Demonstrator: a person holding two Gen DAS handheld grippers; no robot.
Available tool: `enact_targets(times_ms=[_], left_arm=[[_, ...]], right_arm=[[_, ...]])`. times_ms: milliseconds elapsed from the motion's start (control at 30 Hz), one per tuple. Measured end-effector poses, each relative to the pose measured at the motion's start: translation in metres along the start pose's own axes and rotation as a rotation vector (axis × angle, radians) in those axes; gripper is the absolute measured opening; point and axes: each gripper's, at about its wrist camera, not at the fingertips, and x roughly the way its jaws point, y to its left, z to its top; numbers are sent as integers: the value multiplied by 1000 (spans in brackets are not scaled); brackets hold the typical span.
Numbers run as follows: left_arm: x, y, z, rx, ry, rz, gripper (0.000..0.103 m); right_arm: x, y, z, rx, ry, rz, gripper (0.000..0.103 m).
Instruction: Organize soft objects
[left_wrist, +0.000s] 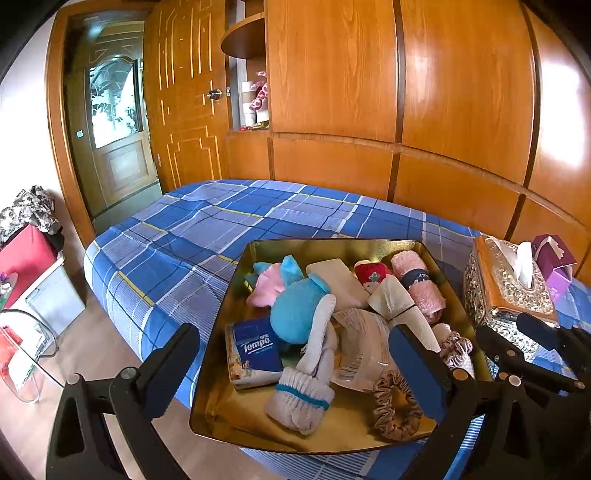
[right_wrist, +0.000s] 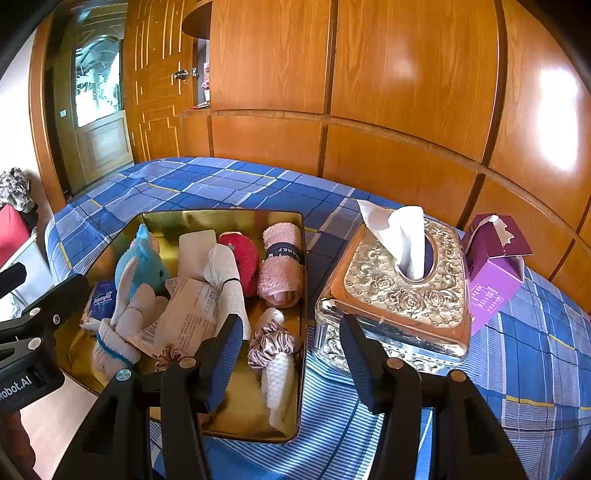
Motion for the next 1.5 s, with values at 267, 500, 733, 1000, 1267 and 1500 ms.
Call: enact_targets(times_ms=[267, 500, 733, 1000, 1267, 1500], left_arm=[[1, 0, 0, 0, 5, 7, 103], [1, 0, 0, -2, 5, 10, 103], [1, 1, 0, -7, 6, 22, 103], [1, 1, 0, -8, 7, 29, 103], [0, 2, 0, -8, 4, 27, 103], [-1, 0, 0, -8, 11, 23, 103]], right_arm=[[0, 0, 0, 4, 3, 2, 55], [1, -1, 0, 8, 5, 3, 55], [1, -1, -1, 9, 6, 3, 55], [0, -1, -1, 10, 4, 2, 55], [-1, -1, -1, 10, 1, 1, 55], [-2, -1, -1, 12, 3, -2, 55]])
